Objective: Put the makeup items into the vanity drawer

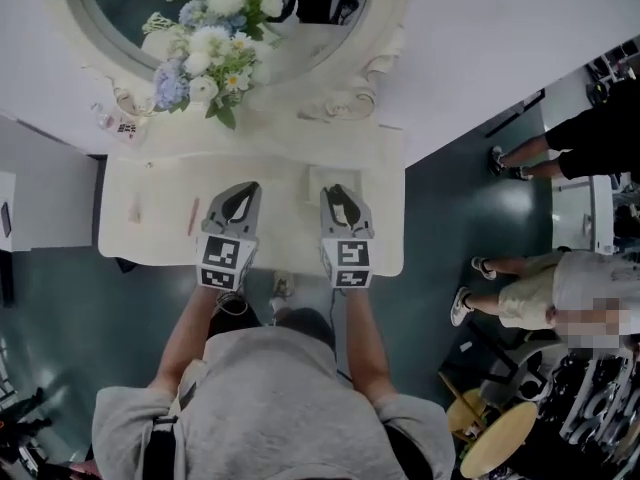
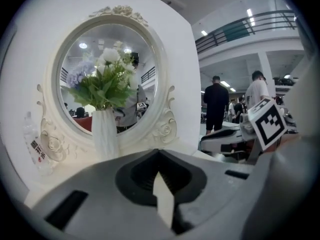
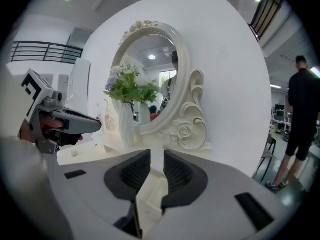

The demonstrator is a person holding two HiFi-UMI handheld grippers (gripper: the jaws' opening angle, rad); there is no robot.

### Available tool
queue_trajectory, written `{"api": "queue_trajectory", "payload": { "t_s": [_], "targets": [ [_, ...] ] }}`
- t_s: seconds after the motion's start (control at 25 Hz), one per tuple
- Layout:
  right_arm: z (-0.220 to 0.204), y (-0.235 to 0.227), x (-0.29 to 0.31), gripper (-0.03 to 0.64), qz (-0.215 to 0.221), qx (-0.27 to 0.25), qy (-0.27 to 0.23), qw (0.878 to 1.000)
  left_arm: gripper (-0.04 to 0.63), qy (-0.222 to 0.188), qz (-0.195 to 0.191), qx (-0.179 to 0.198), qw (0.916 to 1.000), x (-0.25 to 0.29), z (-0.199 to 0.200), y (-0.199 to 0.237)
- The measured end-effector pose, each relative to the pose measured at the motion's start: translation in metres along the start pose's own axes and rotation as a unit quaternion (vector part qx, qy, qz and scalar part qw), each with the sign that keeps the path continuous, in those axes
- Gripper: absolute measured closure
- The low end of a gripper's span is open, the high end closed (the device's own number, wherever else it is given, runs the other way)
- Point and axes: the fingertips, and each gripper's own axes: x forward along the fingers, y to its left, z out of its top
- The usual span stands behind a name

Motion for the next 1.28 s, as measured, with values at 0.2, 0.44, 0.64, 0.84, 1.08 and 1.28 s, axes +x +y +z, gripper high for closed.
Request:
{"api": "queue_trajectory", "payload": {
  "t_s": [0.2, 0.44, 0.64, 0.84, 1.08, 1.28],
  "targets": [
    [0.025, 0.041, -0.003, 0.59, 0.047, -0.021, -0.022, 0.998, 0.594, -0.011, 0.053, -0.01, 0.9985, -0.037, 0.002, 0.022],
    [0.039, 0.104, 0.013, 0.598, 0.124, -0.044, -0.032, 0.991, 0.594, -0.01, 0.123, -0.024, 0.9921, -0.086, -0.014, 0.057],
    [0.041, 0.163, 0.026, 0.598, 0.184, -0.059, -0.031, 0.981, 0.594, 0.006, 0.176, -0.041, 0.9834, -0.13, -0.036, 0.089],
    [0.032, 0.216, 0.039, 0.598, 0.228, -0.064, -0.019, 0.971, 0.594, 0.022, 0.224, -0.063, 0.9724, -0.17, -0.068, 0.12],
    [0.013, 0.269, 0.058, 0.598, 0.261, -0.066, 0.009, 0.963, 0.594, 0.04, 0.25, -0.091, 0.9631, -0.2, -0.099, 0.15],
    [-0.014, 0.304, 0.077, 0.598, 0.269, -0.065, 0.044, 0.96, 0.594, 0.061, 0.252, -0.117, 0.9586, -0.212, -0.138, 0.172]
  ]
}}
